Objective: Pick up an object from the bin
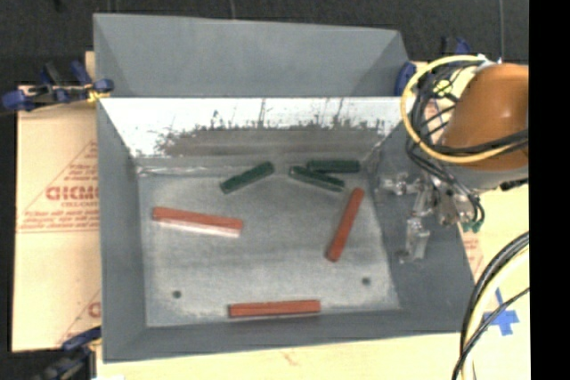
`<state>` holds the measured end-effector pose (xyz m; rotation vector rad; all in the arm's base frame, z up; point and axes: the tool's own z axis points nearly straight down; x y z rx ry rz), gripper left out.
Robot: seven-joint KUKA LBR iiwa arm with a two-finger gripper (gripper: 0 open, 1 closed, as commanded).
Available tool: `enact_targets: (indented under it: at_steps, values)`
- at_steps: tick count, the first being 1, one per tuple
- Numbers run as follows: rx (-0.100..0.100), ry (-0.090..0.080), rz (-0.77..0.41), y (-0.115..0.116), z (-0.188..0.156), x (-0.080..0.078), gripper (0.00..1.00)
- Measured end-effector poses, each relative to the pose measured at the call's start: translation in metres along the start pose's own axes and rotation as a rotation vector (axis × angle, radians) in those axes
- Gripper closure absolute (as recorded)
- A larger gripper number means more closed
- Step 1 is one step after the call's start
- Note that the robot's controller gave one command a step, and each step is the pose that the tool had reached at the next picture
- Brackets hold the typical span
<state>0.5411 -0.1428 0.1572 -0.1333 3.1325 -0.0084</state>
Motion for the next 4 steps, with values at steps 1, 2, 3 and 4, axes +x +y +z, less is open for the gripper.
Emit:
enact_targets:
  at_steps: [1, 2, 3, 4]
  values:
    - [-0.002, -0.004, -0.153, 0.016, 0.065, -0.026, 0.0]
    - [-0.002, -0.005, -0.119, 0.011, 0.084, -0.06, 1.0]
    - [-0.002, -0.005, -0.12, 0.011, 0.084, -0.06, 1.0]
    - [-0.004, 0.001, -0.124, 0.015, -0.054, -0.047, 1.0]
